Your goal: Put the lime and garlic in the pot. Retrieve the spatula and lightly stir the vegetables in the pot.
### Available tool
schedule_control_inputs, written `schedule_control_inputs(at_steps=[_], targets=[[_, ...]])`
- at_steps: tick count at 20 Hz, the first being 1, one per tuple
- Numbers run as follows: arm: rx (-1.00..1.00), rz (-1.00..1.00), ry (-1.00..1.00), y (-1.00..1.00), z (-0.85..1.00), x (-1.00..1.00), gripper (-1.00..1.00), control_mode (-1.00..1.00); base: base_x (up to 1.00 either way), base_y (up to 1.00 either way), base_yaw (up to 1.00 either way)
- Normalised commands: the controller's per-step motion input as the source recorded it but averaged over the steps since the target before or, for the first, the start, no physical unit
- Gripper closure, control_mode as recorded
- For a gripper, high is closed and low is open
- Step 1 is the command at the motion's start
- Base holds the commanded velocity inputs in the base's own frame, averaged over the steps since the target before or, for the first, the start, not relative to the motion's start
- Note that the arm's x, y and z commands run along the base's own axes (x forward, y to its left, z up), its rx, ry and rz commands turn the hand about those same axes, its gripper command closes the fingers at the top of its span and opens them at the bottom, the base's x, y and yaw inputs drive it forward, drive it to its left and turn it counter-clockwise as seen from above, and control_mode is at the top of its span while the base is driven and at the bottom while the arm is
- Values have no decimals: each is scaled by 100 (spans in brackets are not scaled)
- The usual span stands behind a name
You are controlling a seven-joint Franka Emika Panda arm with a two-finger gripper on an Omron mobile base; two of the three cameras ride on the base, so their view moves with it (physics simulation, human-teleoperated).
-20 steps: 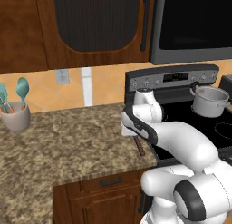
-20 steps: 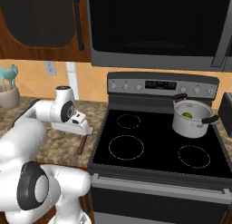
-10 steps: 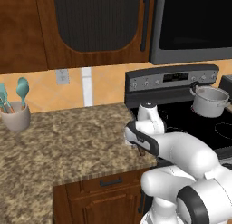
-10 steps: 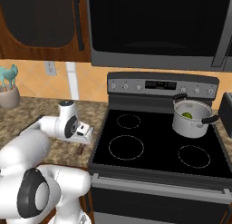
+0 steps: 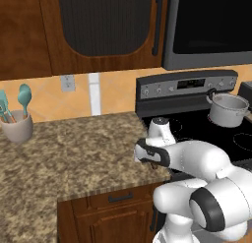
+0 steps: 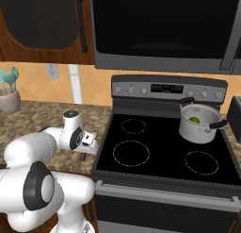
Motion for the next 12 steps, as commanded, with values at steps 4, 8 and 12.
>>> schedule_control_inputs(at_steps=[4,8,12], targets=[[0,0,0,0,-21,24,-100,-100,0,0,0],[0,0,0,0,-23,25,-100,-100,0,0,0],[0,0,0,0,-25,18,-100,-100,0,0,0]])
